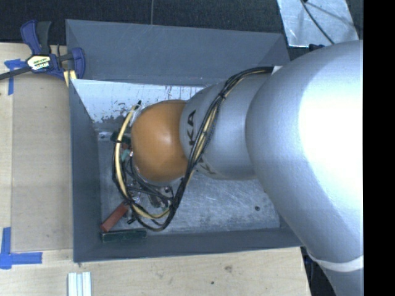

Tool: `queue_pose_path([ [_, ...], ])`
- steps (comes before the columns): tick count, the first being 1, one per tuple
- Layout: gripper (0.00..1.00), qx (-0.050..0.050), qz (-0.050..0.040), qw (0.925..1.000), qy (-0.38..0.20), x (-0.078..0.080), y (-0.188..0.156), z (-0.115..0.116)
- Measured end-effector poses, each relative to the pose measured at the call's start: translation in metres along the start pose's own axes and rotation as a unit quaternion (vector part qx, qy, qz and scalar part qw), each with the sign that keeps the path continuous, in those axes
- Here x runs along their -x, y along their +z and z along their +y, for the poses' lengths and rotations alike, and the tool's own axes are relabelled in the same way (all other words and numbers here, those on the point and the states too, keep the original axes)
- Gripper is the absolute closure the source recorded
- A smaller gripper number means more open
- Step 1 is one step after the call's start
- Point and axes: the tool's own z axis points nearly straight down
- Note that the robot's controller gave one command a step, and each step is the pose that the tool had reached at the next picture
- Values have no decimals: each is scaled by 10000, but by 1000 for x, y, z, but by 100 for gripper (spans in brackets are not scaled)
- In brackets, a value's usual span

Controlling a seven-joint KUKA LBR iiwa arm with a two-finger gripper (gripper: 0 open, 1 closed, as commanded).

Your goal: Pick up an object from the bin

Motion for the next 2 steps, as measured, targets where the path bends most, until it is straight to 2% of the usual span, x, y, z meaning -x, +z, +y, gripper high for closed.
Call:
queue_pose_path([
  [1,100,8,3,10000,9,0,0,1],
  [2,100,17,-35,9997,-234,0,-131,8],
])
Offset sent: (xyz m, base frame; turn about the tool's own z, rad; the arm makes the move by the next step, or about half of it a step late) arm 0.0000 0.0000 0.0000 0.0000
